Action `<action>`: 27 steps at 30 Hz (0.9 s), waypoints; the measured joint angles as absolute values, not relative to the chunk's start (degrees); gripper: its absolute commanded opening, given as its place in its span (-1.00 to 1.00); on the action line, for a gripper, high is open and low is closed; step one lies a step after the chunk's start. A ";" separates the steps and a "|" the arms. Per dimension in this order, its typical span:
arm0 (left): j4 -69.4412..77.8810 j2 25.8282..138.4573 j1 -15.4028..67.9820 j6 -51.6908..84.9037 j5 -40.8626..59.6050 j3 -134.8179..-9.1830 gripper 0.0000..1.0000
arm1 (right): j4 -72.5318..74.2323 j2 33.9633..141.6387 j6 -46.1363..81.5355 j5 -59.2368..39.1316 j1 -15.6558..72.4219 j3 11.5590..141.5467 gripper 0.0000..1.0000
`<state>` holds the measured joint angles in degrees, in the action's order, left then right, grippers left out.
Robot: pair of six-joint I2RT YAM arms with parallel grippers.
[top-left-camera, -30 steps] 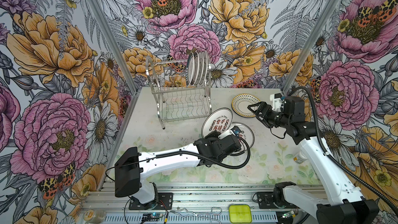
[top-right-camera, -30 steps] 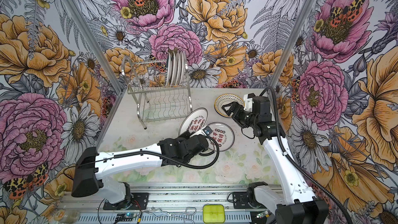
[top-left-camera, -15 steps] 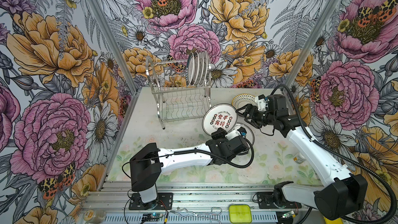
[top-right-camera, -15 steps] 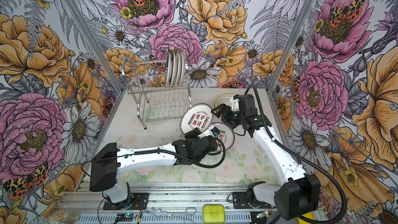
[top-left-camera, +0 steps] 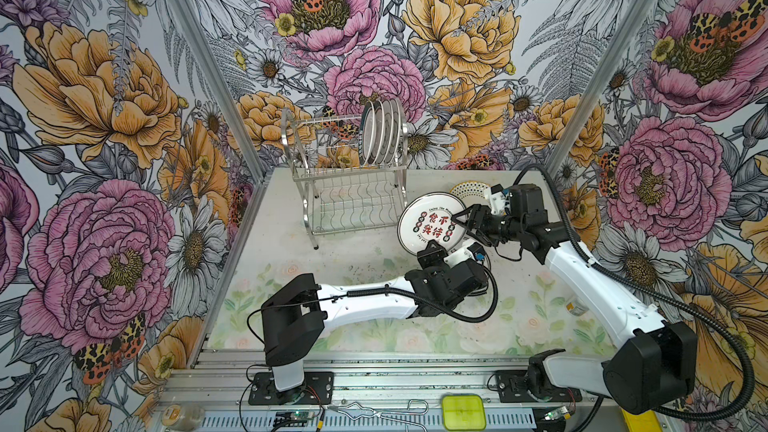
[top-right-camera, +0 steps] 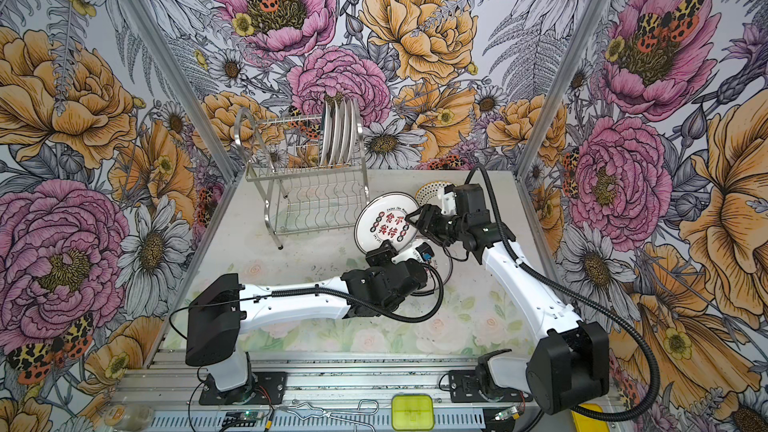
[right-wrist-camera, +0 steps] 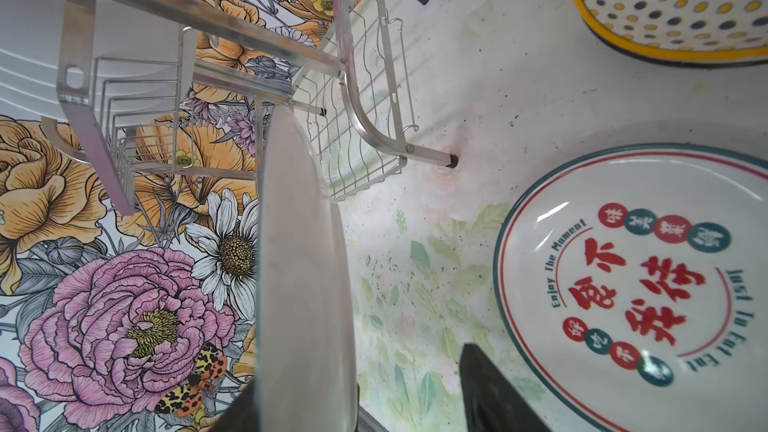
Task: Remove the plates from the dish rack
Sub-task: 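Carry the white plate toward the right gripper while the right gripper reaches for it, then grasp the white plate's rim with the right gripper while the left releases it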
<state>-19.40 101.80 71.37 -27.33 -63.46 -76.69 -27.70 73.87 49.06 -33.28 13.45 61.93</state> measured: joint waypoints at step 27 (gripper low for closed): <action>-21.06 104.18 73.52 -25.96 -59.79 -79.61 0.17 | -18.52 71.68 51.48 -37.36 5.80 51.00 -1.00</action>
<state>-21.06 104.18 73.52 -25.96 -59.79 -79.61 -18.52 71.68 51.48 -37.36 5.80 51.00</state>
